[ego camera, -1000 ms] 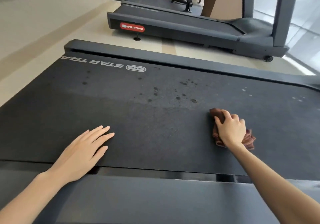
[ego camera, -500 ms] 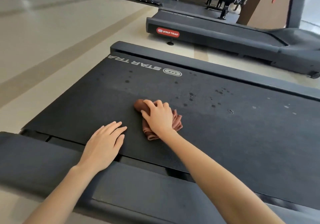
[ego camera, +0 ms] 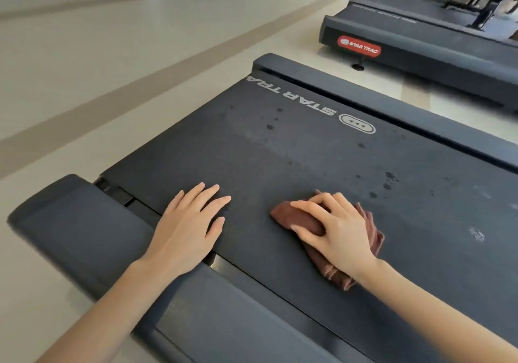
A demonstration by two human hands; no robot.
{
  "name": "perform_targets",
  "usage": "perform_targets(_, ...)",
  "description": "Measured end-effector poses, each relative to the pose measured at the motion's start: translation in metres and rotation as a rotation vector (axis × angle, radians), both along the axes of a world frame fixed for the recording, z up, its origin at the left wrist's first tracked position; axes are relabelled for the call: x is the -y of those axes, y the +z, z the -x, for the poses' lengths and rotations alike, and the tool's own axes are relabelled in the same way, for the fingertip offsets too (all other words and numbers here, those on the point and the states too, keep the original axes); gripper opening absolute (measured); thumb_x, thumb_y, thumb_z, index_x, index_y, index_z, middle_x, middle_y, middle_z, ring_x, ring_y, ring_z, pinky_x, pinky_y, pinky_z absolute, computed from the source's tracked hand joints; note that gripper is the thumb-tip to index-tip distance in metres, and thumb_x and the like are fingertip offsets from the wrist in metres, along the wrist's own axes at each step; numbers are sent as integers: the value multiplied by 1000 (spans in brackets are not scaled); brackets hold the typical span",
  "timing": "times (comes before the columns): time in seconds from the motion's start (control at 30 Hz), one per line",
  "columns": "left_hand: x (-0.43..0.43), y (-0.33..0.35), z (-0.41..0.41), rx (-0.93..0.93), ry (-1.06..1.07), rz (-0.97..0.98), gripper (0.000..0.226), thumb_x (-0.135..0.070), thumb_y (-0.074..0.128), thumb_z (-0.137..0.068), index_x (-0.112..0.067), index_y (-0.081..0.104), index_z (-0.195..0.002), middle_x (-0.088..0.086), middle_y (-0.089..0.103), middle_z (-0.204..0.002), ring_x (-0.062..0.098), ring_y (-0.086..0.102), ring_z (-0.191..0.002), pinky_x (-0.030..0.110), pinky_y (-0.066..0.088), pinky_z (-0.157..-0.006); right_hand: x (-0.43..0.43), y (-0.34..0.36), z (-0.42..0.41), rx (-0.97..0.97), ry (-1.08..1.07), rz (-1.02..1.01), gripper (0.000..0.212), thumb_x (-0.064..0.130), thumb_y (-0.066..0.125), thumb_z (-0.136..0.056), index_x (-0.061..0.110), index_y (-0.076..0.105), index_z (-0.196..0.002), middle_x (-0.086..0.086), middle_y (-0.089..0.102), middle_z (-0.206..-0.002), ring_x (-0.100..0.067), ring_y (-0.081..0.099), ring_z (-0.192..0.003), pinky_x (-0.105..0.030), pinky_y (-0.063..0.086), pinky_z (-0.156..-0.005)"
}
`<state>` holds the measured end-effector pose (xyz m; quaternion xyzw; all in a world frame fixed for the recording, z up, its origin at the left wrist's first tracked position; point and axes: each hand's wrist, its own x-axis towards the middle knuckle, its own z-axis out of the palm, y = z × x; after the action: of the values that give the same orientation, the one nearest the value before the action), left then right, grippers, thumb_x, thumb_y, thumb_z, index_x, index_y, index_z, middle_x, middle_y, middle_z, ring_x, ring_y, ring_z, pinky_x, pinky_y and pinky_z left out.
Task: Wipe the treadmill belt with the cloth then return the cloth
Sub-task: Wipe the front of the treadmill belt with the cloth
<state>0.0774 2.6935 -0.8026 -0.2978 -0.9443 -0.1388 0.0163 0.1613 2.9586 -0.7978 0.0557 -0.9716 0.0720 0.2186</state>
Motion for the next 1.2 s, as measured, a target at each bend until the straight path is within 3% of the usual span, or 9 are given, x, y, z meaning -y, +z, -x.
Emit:
perform_targets(0.17,-4,0,-3,-21,32,-6,42,-32,42,-95,-27,45,-136,-3,38,-146,18,26,-139,35,19,-114,53,-4,129,16,39,38,36,52,57,-85,32,63,-114,2,62,-97,-22,53,-87,-30,40,-67)
perform_targets(0.37,-4,4,-7,-35,28,10,41,-29,43,-95,-25,45,-136,-2,40,-146,19,29,-138,33,19,-113,97,1,234,139,-21,48,41,52,46,-92,32,49,-128,-5,55,-118,-28,46,-109,-38,39,-83)
perform_targets(0.5,0,7,-9,-42,50,-9,39,-23,48,-94,-22,51,-133,-1,45,-142,18,34,-136,30,24,-110,87,2,214,135,69,20,42,50,45,-93,31,48,-131,-6,55,-119,-27,46,-106,-37,39,-84)
perform_targets(0.7,1,8,-16,-75,123,-16,35,-15,56,-89,-15,59,-124,3,55,-133,20,47,-127,32,37,-100,32,3,81,61,248,35,40,46,57,-87,26,61,-121,-5,61,-104,-25,51,-87,-37,46,-73)
perform_targets(0.9,5,16,-22,-4,62,66,41,-19,51,-93,-13,49,-134,5,44,-143,21,36,-135,34,32,-106,-9,-1,-35,88,257,34,38,48,51,-87,30,61,-119,-1,59,-104,-22,48,-85,-36,45,-69)
perform_targets(1.07,23,18,-14,-18,-22,137,40,-26,46,-94,-18,51,-133,1,44,-143,19,39,-133,36,33,-107,11,3,1,41,328,19,35,49,53,-87,30,64,-114,2,60,-99,-19,52,-83,-31,46,-68)
perform_targets(1.2,48,17,-3,-25,99,78,47,-35,32,-92,-18,54,-130,0,49,-139,19,42,-131,33,30,-106,66,8,75,82,365,0,37,50,55,-87,30,64,-116,1,61,-99,-20,54,-86,-34,49,-68)
